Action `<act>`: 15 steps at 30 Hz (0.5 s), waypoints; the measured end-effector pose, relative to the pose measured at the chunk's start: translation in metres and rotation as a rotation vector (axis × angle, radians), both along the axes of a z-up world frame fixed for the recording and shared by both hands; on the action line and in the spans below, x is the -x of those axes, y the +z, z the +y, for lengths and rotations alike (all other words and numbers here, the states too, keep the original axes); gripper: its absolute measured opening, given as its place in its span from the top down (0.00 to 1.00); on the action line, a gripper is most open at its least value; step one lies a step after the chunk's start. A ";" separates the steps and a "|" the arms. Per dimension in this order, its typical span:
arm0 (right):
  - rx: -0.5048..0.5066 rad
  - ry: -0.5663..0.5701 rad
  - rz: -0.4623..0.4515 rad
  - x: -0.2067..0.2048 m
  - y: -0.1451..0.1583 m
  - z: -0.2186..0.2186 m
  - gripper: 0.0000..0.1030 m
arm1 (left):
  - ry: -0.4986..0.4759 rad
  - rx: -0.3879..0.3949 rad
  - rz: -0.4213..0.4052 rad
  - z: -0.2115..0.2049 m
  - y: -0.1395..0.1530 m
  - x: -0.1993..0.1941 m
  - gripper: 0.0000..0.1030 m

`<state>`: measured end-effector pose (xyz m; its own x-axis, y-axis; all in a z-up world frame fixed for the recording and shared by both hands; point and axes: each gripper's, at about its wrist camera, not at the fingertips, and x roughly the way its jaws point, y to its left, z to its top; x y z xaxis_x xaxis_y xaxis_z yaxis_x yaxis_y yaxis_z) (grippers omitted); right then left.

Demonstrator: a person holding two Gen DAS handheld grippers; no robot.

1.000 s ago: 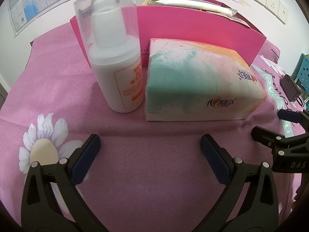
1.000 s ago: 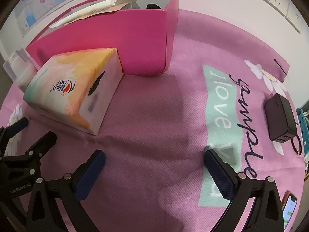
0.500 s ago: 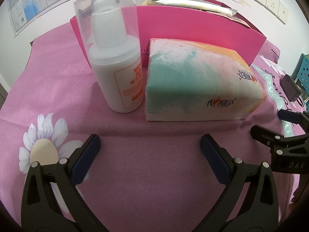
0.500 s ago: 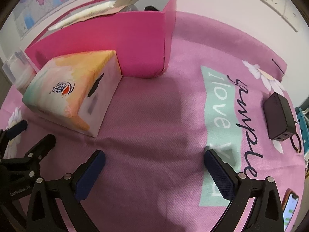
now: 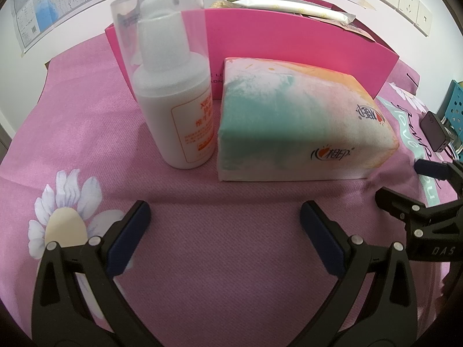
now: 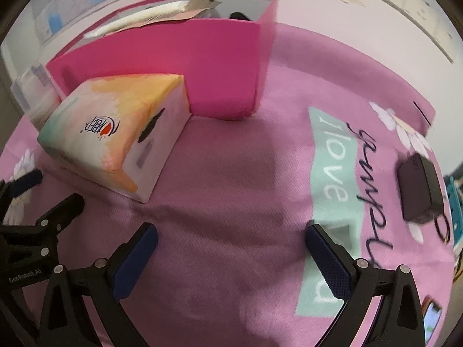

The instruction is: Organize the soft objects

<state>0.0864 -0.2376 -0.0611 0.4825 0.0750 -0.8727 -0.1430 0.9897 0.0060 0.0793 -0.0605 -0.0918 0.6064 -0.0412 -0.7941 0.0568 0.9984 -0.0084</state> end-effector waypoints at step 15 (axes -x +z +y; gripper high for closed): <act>0.029 0.076 -0.022 0.007 0.005 0.014 0.00 | 0.000 0.000 0.000 0.000 0.001 0.000 0.00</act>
<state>0.0789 -0.2236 -0.0558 0.4957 0.0873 -0.8641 -0.2178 0.9756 -0.0264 0.0792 -0.0609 -0.0907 0.6065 -0.0408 -0.7940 0.0565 0.9984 -0.0082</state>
